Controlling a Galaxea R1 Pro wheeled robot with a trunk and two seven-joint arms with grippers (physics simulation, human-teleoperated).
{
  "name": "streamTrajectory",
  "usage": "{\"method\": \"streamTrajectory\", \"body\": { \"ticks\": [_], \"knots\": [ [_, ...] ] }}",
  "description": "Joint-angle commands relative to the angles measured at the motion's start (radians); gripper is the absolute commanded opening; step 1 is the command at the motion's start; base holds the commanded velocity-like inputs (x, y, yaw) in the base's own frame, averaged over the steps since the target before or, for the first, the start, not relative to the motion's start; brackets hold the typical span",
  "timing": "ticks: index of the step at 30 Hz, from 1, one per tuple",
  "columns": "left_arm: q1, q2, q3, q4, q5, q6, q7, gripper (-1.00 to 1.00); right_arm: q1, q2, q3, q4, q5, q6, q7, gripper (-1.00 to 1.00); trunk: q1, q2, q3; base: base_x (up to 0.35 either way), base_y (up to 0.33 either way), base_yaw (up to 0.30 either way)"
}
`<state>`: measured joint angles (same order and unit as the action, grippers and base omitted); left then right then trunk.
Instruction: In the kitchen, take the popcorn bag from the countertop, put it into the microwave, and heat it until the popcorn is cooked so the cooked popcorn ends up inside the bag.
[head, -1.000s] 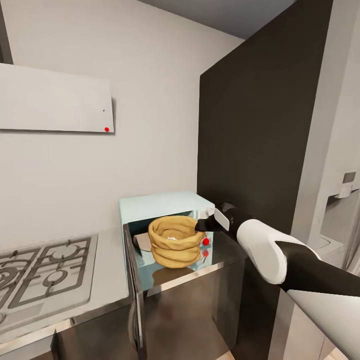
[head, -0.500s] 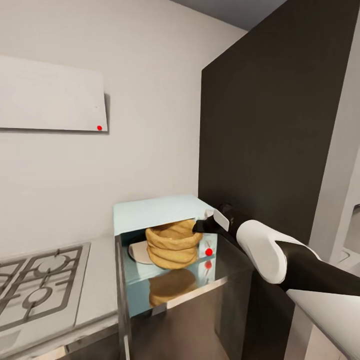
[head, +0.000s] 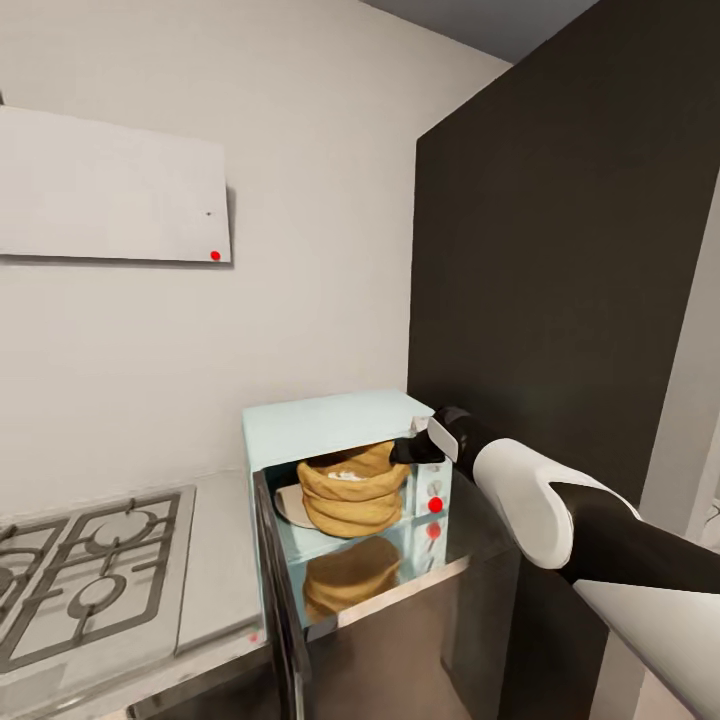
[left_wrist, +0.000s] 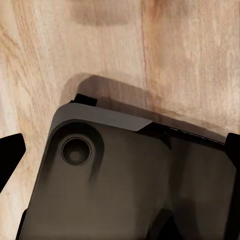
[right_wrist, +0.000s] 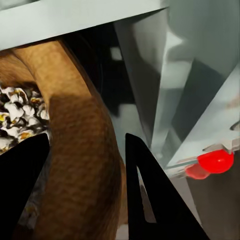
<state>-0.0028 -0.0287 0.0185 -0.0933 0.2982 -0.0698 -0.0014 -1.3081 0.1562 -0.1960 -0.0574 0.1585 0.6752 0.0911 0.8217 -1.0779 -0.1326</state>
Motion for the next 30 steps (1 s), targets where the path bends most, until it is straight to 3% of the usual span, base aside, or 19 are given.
{"method": "streamTrajectory", "body": {
  "ticks": [1, 19, 30],
  "knots": [
    [0.0, 0.0, 0.001, 0.0, 0.004, -0.002, 0.0, 1.0, 0.0, 0.0, -0.009, -0.002, 0.007, 0.006, 0.006, -1.0, 0.0, -0.001, -0.001, 0.0, 0.012, 0.0],
    [0.0, 0.001, 0.001, 0.0, 0.004, -0.002, 0.0, 1.0, 0.0, -0.001, -0.009, 0.014, 0.006, 0.006, 0.004, -1.0, 0.0, -0.001, -0.001, 0.0, 0.144, 0.0],
    [0.0, 0.0, 0.001, 0.0, 0.004, -0.002, 0.0, 1.0, 0.0, -0.002, -0.01, 0.014, 0.008, 0.006, 0.003, -1.0, 0.0, -0.001, -0.001, 0.0, 0.01, 0.0]
  ]
}}
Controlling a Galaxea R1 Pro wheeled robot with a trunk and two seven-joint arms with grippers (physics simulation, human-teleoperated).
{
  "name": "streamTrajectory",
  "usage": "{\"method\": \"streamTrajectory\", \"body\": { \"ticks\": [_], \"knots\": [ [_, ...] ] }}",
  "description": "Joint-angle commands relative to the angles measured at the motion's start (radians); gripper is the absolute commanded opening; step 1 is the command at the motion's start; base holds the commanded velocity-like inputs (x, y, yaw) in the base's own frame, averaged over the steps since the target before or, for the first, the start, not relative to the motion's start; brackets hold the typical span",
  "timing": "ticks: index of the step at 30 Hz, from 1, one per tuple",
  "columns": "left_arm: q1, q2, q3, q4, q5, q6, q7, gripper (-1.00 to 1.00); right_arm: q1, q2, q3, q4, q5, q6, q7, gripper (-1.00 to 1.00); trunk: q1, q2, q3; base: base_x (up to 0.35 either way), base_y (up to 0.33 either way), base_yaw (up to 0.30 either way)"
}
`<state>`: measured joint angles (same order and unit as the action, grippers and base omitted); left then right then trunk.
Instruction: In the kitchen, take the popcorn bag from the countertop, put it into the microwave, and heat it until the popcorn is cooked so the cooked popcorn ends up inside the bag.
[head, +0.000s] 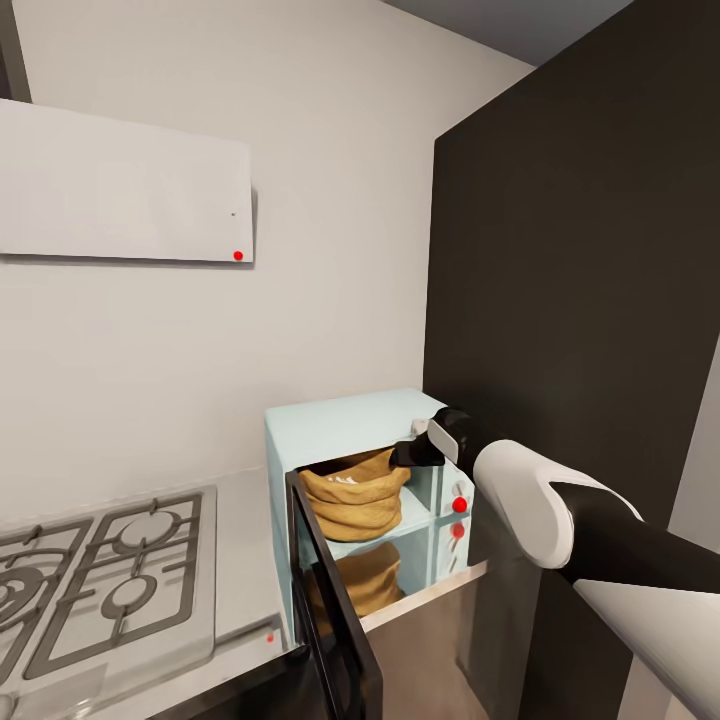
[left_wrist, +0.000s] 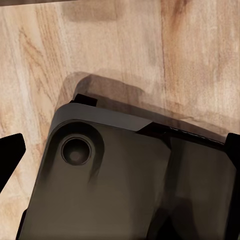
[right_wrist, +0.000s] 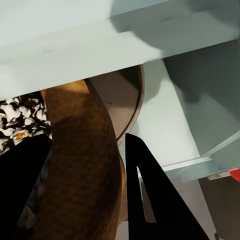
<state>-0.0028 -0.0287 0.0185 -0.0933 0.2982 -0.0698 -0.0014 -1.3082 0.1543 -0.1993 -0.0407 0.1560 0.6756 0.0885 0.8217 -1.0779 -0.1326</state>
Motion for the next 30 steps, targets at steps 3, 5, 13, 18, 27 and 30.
{"method": "streamTrajectory", "body": {
  "ticks": [3, 5, 13, 18, 27, 30],
  "knots": [
    [0.0, 0.0, 0.001, 0.0, 0.004, -0.002, 0.0, 1.0, 0.0, 0.0, -0.006, -0.003, 0.012, 0.005, 0.007, -1.0, 0.0, -0.001, -0.001, 0.0, 0.0, 0.0],
    [0.0, 0.0, 0.001, 0.0, 0.004, -0.002, 0.0, 1.0, 0.0, 0.001, -0.006, -0.003, 0.014, 0.005, 0.008, -1.0, 0.0, -0.001, -0.001, 0.0, 0.0, 0.0],
    [0.0, 0.0, 0.001, 0.0, 0.004, -0.002, 0.0, 1.0, 0.0, 0.001, -0.005, -0.007, 0.017, 0.018, 0.009, 1.0, 0.0, -0.001, -0.001, 0.0, 0.0, 0.0],
    [0.0, 0.0, 0.001, 0.0, 0.004, -0.002, 0.0, 1.0, 0.0, 0.001, -0.003, -0.017, 0.016, 0.021, 0.011, 1.0, 0.0, -0.001, -0.001, 0.0, 0.0, 0.0],
    [0.0, 0.0, 0.001, 0.0, 0.004, -0.002, 0.0, 1.0, 0.0, 0.0, -0.002, -0.068, 0.011, 0.121, 0.018, 1.0, 0.0, -0.001, -0.001, 0.0, 0.0, 0.0],
    [0.0, 0.0, 0.001, 0.001, 0.004, -0.004, 0.0, 1.0, 0.0, 0.001, -0.003, -0.138, 0.01, 0.172, 0.019, 1.0, 0.0, -0.001, -0.001, -0.003, 0.0, 0.0]
  ]
}}
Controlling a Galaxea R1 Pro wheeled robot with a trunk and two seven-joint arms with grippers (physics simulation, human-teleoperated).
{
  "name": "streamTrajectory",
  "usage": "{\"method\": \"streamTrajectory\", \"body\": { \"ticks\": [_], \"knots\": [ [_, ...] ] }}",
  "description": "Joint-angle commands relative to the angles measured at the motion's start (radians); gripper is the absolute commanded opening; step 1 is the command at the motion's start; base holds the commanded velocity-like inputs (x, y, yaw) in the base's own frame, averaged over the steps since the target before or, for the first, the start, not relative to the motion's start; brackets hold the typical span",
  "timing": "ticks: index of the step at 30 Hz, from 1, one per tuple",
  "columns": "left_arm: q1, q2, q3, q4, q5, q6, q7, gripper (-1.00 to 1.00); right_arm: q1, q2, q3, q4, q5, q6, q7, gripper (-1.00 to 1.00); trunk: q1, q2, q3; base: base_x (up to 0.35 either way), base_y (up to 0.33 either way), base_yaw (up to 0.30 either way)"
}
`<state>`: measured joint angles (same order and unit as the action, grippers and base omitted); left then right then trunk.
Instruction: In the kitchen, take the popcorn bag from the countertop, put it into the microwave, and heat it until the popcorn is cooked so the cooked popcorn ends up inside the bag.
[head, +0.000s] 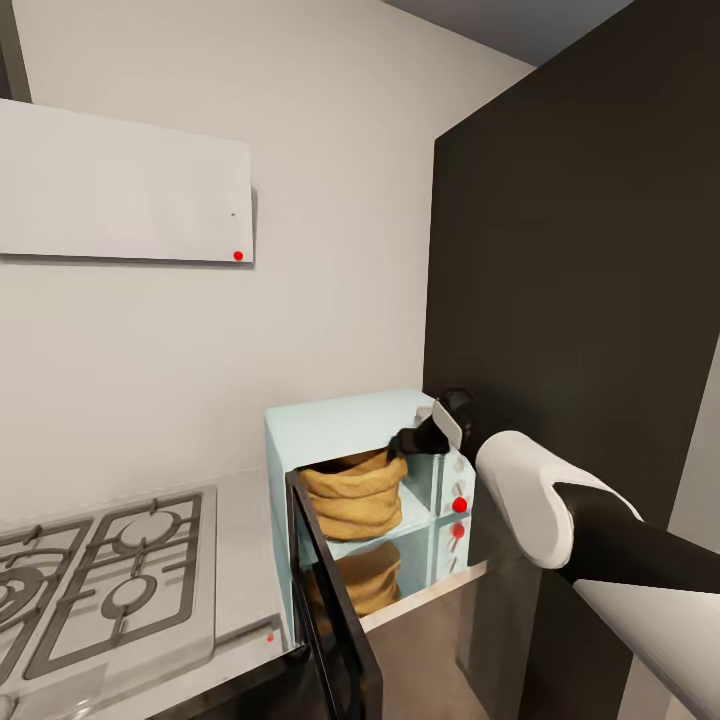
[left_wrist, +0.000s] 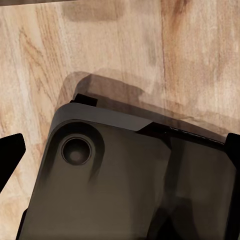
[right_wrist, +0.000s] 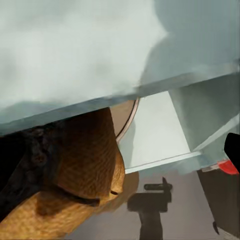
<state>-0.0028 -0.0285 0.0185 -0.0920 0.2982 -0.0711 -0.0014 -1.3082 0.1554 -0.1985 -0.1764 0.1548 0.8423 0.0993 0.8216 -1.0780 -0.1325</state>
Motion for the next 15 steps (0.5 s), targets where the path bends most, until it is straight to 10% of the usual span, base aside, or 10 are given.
{"method": "streamTrajectory", "body": {
  "ticks": [1, 15],
  "knots": [
    [0.0, 0.0, 0.001, 0.0, 0.004, -0.002, 0.0, 1.0, 0.0, 0.001, -0.004, -0.012, 0.011, 0.011, 0.008, 1.0, 0.0, -0.001, -0.001, -0.094, 0.0, 0.0],
    [0.0, -0.001, 0.001, 0.0, 0.004, -0.003, 0.003, 1.0, 0.0, -0.003, -0.004, -0.02, 0.017, -0.002, 0.024, 1.0, 0.0, -0.001, -0.001, -0.33, 0.0, 0.0]
  ]
}}
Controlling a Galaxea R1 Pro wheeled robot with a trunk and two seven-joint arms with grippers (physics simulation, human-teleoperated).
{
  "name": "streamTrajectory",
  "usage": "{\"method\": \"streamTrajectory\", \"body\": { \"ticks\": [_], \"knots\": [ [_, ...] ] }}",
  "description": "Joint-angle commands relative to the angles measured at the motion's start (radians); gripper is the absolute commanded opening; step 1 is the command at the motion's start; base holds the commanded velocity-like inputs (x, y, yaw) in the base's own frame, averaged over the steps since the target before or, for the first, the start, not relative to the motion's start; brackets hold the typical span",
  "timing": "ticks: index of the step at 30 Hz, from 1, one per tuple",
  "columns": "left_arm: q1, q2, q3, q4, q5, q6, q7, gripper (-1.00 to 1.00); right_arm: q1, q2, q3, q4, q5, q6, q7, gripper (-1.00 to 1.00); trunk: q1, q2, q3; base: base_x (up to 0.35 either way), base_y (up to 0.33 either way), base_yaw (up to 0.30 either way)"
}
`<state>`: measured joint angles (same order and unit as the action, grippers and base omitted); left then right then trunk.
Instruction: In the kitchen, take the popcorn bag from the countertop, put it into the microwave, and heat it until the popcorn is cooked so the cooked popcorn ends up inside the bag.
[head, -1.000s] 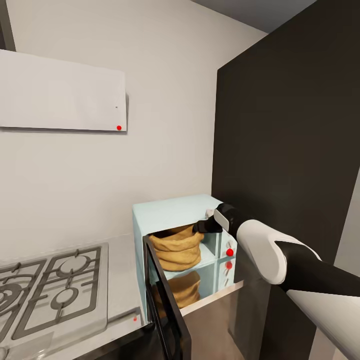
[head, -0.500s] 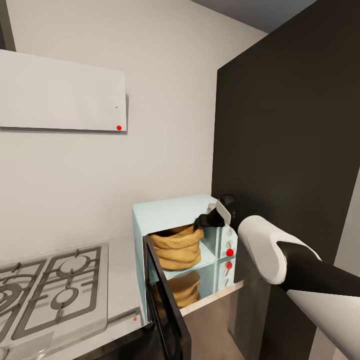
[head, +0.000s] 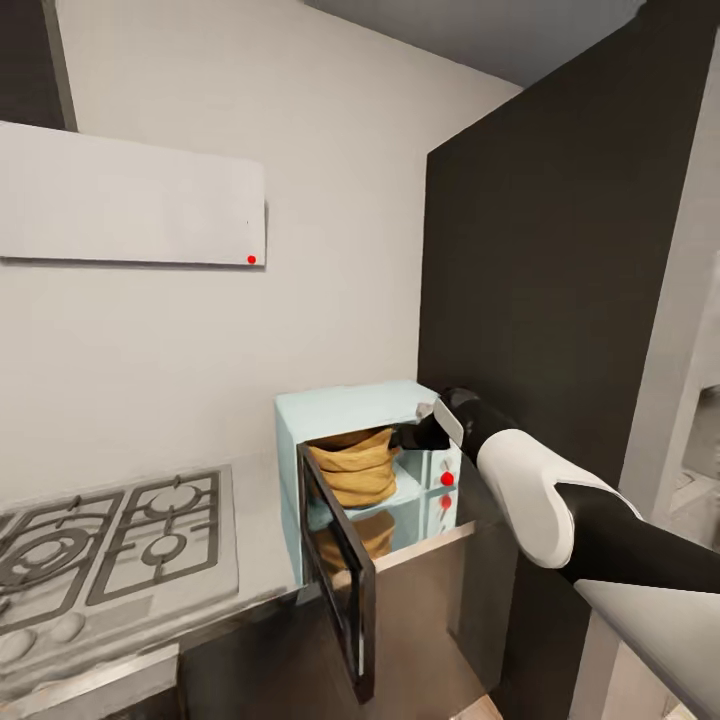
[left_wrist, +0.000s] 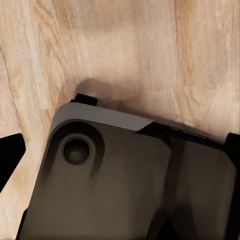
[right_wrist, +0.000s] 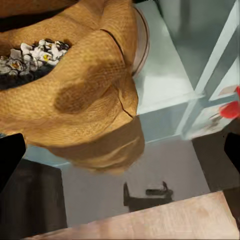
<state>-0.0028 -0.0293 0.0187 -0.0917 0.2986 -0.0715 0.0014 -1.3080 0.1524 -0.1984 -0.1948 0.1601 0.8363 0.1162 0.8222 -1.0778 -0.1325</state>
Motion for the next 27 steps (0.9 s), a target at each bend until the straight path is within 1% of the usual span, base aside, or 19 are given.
{"method": "streamTrajectory", "body": {
  "ticks": [1, 4, 6, 7, 8, 9, 10, 11, 12, 13, 14, 15, 17, 18, 20, 21, 23, 25, 27],
  "knots": [
    [0.0, 0.0, 0.001, 0.0, 0.004, -0.002, 0.0, 1.0, 0.0, 0.0, -0.004, 0.001, 0.011, -0.012, 0.008, 1.0, 0.0, -0.001, -0.001, -0.31, 0.0, 0.0],
    [0.0, 0.0, 0.001, 0.0, 0.005, -0.002, 0.0, 1.0, 0.0, 0.0, -0.003, 0.03, 0.011, -0.083, 0.009, 1.0, 0.0, -0.001, -0.001, -0.301, 0.0, 0.0],
    [0.0, 0.0, 0.001, 0.0, 0.005, -0.002, 0.0, 1.0, 0.0, 0.001, -0.003, 0.049, 0.042, -0.138, 0.01, 1.0, 0.0, -0.001, -0.001, -0.186, 0.0, 0.0],
    [0.0, 0.0, 0.001, 0.0, 0.005, -0.002, 0.0, 1.0, 0.001, 0.002, -0.003, 0.057, 0.09, -0.212, 0.012, 1.0, 0.0, -0.001, -0.001, -0.039, 0.0, 0.0],
    [0.0, 0.0, 0.001, 0.0, 0.005, -0.002, 0.0, 1.0, 0.007, 0.002, -0.004, 0.06, 0.105, -0.257, 0.014, 1.0, 0.0, -0.001, -0.001, -0.016, 0.0, 0.0],
    [0.0, 0.0, 0.001, 0.0, 0.005, -0.002, 0.0, 1.0, 0.022, 0.001, -0.004, 0.061, 0.116, -0.287, 0.017, 1.0, 0.0, -0.001, -0.001, -0.007, 0.0, 0.0],
    [0.0, 0.0, 0.001, -0.001, 0.005, -0.002, 0.0, 1.0, 0.033, 0.001, -0.004, 0.062, 0.119, -0.3, 0.018, 1.0, 0.0, -0.001, -0.001, -0.004, 0.0, 0.0],
    [0.0, 0.0, 0.001, -0.001, 0.005, -0.002, 0.0, 1.0, 0.076, -0.007, -0.003, 0.061, 0.13, -0.352, 0.022, 1.0, 0.0, -0.001, -0.001, -0.001, 0.0, 0.0],
    [0.0, 0.0, 0.001, -0.001, 0.005, -0.002, 0.0, 1.0, 0.091, -0.012, -0.003, 0.061, 0.14, -0.37, 0.024, 1.0, 0.0, -0.001, -0.001, 0.0, 0.0, 0.0],
    [0.0, -0.001, 0.001, -0.001, 0.005, -0.002, 0.0, 1.0, 0.108, -0.017, -0.003, 0.061, 0.162, -0.392, 0.032, 1.0, 0.0, -0.001, -0.001, 0.0, 0.0, 0.0],
    [0.0, -0.001, 0.001, -0.002, 0.005, -0.002, -0.001, 1.0, 0.128, -0.032, -0.004, 0.061, 0.213, -0.482, 0.116, 1.0, 0.0, -0.001, -0.001, 0.0, 0.0, 0.0],
    [0.0, -0.001, 0.001, -0.002, 0.004, -0.002, -0.001, 1.0, 0.133, -0.035, -0.004, 0.061, 0.217, -0.514, 0.134, 1.0, 0.0, -0.001, -0.001, 0.0, 0.0, 0.0],
    [0.0, -0.001, 0.001, -0.001, 0.004, -0.002, -0.001, 1.0, 0.174, -0.054, -0.003, 0.061, 0.222, -0.628, 0.168, 1.0, 0.0, -0.001, -0.001, 0.0, 0.0, 0.0],
    [0.0, -0.001, 0.001, -0.002, 0.004, -0.002, -0.001, 1.0, 0.192, -0.062, -0.003, 0.061, 0.222, -0.673, 0.186, 1.0, 0.0, -0.001, -0.001, 0.0, 0.0, 0.0],
    [0.0, -0.001, 0.001, -0.002, 0.004, -0.002, -0.001, 1.0, 0.205, -0.074, -0.003, 0.061, 0.223, -0.704, 0.237, 1.0, 0.0, -0.001, -0.001, 0.0, 0.0, 0.0],
    [0.0, 0.0, 0.001, -0.002, 0.004, -0.002, -0.001, 1.0, 0.209, -0.081, -0.003, 0.061, 0.223, -0.716, 0.29, 1.0, 0.0, -0.001, -0.001, 0.0, 0.0, 0.0],
    [0.0, 0.0, 0.001, -0.002, 0.004, -0.002, -0.001, 1.0, 0.213, -0.087, -0.003, 0.062, 0.221, -0.733, 0.365, 1.0, 0.0, -0.001, -0.001, 0.0, 0.0, 0.0],
    [0.0, 0.0, 0.001, -0.002, 0.004, -0.002, -0.001, 1.0, 0.217, -0.087, -0.003, 0.063, 0.221, -0.75, 0.396, 1.0, 0.0, -0.001, -0.001, 0.0, 0.0, 0.0],
    [0.0, 0.0, 0.001, -0.002, 0.003, -0.002, -0.001, 1.0, 0.24, -0.082, -0.004, 0.063, 0.22, -0.782, 0.411, 1.0, 0.0, -0.001, -0.001, 0.0, 0.0, 0.0]
  ]
}}
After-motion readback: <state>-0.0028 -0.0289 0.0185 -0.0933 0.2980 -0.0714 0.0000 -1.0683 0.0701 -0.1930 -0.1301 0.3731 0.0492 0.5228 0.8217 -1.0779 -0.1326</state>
